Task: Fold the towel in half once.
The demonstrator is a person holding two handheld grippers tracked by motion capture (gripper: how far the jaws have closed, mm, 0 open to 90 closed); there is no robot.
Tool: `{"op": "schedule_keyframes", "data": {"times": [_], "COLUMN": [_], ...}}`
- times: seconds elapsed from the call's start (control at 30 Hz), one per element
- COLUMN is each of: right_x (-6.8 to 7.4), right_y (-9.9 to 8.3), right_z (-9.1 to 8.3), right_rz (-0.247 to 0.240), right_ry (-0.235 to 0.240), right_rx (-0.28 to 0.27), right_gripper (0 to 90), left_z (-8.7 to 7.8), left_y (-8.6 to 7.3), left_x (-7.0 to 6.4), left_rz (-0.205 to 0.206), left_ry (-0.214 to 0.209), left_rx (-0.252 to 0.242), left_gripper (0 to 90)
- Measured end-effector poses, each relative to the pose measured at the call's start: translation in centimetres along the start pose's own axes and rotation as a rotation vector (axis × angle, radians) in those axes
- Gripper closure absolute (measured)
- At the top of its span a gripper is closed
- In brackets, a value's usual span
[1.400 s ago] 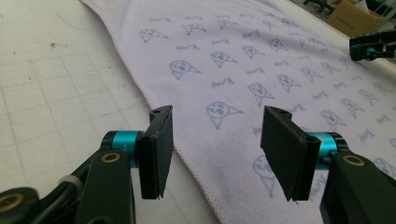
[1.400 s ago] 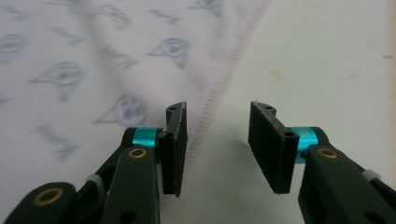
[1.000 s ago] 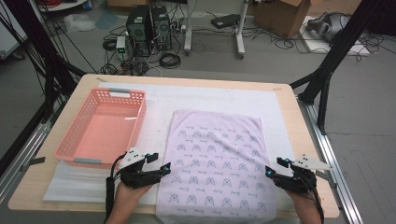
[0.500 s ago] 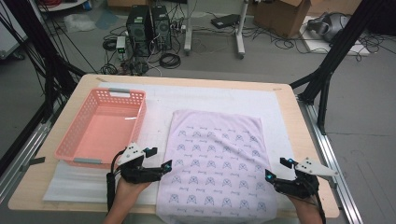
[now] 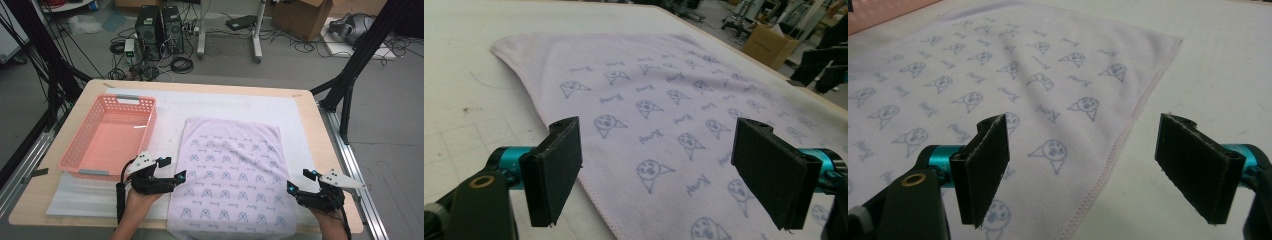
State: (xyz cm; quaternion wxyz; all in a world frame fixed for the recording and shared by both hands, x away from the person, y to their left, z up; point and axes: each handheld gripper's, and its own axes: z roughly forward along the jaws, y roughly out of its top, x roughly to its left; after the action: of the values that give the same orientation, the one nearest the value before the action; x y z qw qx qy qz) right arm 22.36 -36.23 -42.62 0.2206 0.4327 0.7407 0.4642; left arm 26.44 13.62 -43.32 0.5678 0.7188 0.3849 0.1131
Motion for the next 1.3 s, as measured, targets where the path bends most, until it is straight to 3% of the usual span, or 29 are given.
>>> {"op": "schedule_keyframes", "data": {"times": [0.23,0.33,0.63,0.93,1.07,1.3], "right_x": [-0.6,-1.2,-3.2,-4.4,-4.5,-4.6], "right_y": [-0.1,0.0,1.5,3.0,3.4,3.7], "right_z": [1.4,2.3,4.5,7.4,8.6,10.4], "right_rz": [0.023,0.014,0.072,0.092,0.102,0.108], "right_ry": [-0.013,-0.02,-0.047,-0.049,-0.059,-0.092], "right_rx": [0.038,0.082,0.123,0.18,0.175,0.228], "right_gripper": [20.4,20.4,20.2,20.4,24.8,28.7], "left_z": [0.8,1.5,3.8,6.4,7.4,9.2], "left_y": [0.7,1.6,4.3,3.4,3.2,3.6], "left_x": [0.3,0.7,2.0,4.4,5.2,5.9], "left_rz": [-0.031,-0.033,-0.04,-0.104,-0.094,-0.12], "left_ry": [-0.02,-0.011,0.023,0.098,0.171,0.191], "left_rx": [0.006,0.006,0.038,0.108,0.142,0.19], "left_gripper": [22.4,22.6,27.6,32.7,37.8,39.1]}}
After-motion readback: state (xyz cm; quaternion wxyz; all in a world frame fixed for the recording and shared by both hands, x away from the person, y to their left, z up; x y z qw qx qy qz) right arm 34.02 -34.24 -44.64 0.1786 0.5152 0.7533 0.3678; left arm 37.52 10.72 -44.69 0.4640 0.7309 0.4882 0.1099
